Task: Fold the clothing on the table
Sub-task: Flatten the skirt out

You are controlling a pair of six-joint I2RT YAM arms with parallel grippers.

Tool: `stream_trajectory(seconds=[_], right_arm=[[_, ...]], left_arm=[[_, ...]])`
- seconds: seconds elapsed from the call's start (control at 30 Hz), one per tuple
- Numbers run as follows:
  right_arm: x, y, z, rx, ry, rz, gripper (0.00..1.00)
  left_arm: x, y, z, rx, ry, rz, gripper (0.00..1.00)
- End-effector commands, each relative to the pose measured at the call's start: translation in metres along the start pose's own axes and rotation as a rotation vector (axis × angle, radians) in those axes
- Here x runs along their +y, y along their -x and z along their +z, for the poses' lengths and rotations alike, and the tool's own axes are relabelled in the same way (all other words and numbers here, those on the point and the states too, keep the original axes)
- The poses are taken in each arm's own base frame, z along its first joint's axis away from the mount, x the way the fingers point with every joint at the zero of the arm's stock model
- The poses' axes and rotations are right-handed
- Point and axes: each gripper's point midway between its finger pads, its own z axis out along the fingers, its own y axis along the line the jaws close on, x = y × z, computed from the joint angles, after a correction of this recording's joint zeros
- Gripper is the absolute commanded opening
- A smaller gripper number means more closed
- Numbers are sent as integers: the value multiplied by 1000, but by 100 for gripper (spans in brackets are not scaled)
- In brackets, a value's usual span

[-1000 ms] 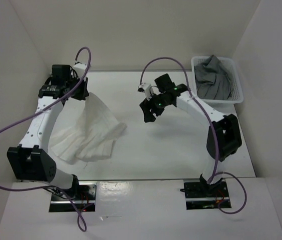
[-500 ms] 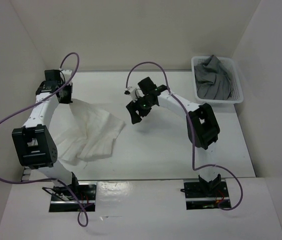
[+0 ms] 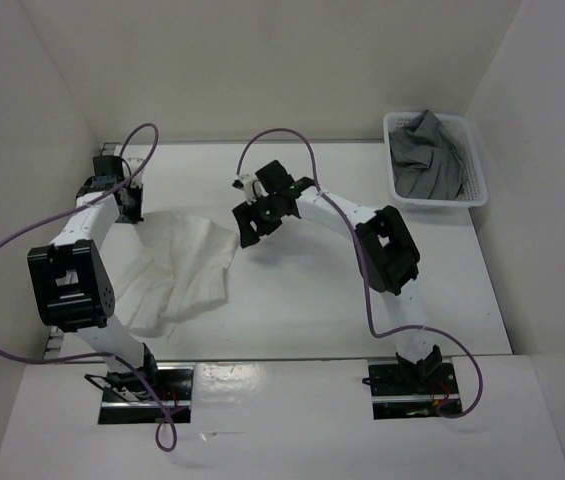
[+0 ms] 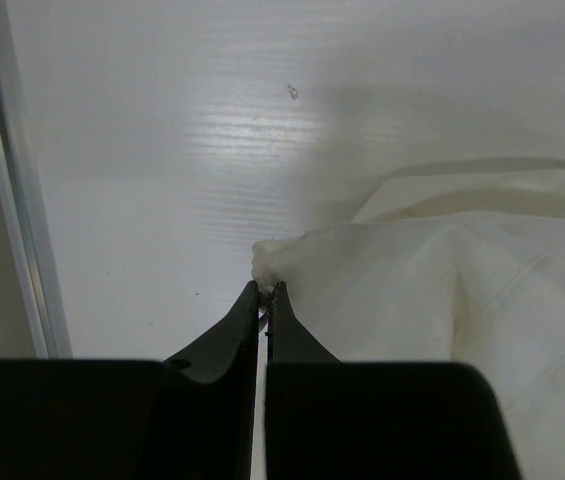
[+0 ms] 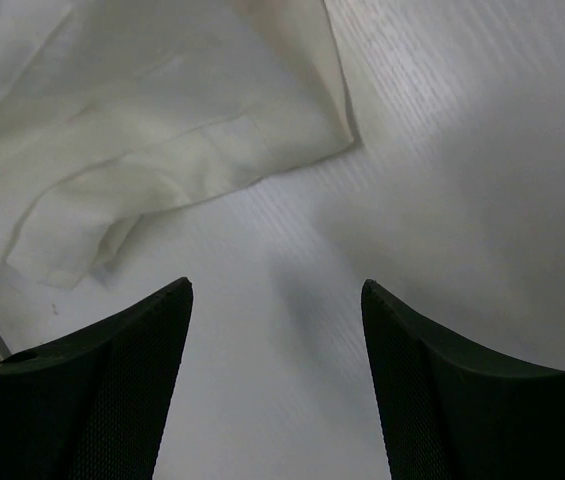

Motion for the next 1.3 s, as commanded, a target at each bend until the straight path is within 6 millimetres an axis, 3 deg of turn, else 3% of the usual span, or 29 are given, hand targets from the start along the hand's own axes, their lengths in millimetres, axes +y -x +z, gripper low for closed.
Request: stream_trajectory(seconds=[0.0, 0.13, 0.33, 0.4, 0.5, 0.57, 0.77, 0.97, 1.1, 1.27], right_arm=[[-3, 47, 11, -150, -1, 60, 73], [-8, 61, 29, -176, 7, 124, 72], [-3, 56, 53, -150, 32, 182, 71], [-3, 61, 48, -163, 21, 177, 71], [-7, 51, 38, -154, -32, 190, 71], [-3, 56, 24, -175, -46, 183, 71], [4, 51, 8, -175, -47, 183, 71], [2, 46, 14, -165, -47, 198, 70], [-1, 31, 36, -130, -36, 223, 68], [-2, 26, 49, -117, -48, 249, 67]], left_arm=[[-5, -20, 10, 48, -12, -32, 0], [-7, -35, 11, 78, -8, -41, 0], [-2, -43, 10, 93, 14, -66, 0], [-2, -41, 7, 84, 16, -66, 0], [3, -44, 6, 89, 33, -82, 0], [8, -48, 5, 101, 47, -89, 0], [12, -49, 4, 103, 62, -119, 0], [8, -57, 3, 120, 61, -149, 0], [7, -63, 0, 131, 60, -158, 0], [6, -69, -1, 150, 67, -166, 0]])
